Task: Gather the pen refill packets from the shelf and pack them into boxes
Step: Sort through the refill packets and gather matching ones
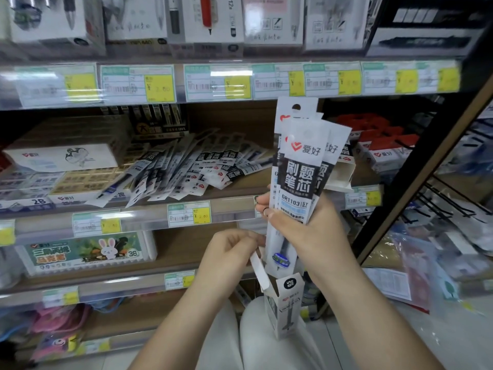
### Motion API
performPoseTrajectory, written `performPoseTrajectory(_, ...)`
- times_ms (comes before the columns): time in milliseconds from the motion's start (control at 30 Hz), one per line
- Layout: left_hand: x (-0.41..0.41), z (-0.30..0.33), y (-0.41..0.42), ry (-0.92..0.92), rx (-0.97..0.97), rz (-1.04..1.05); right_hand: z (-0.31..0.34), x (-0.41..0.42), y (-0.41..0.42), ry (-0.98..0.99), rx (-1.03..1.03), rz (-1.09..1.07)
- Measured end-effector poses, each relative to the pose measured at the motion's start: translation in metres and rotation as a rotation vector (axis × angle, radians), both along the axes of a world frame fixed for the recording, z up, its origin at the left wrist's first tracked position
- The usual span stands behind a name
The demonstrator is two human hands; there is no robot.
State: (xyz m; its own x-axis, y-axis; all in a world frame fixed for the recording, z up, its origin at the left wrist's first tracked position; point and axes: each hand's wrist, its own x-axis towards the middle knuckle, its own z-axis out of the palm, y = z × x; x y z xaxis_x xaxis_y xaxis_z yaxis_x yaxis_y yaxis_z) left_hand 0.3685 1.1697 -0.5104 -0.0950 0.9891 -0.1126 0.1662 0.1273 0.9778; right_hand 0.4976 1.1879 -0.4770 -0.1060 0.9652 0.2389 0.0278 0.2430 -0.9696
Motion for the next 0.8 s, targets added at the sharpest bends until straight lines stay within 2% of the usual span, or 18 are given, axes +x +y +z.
performPoseTrajectory(200, -0.001, -0.001, 0.0, 0.02, -0.016, -0.039, -0.004, 0.004, -0.004, -0.091, -0.001, 0.084)
performPoseTrajectory(400, 0.0, 0.003, 0.0, -0.031, 0.015, -0.046, -0.01, 0.002, -0.007, -0.021, -0.03, 0.108)
performPoseTrajectory(800, -0.003, 0.004, 0.0, 0.03, -0.081, 0.013, -0.032, 0.009, -0.009, -0.155, -0.16, 0.034)
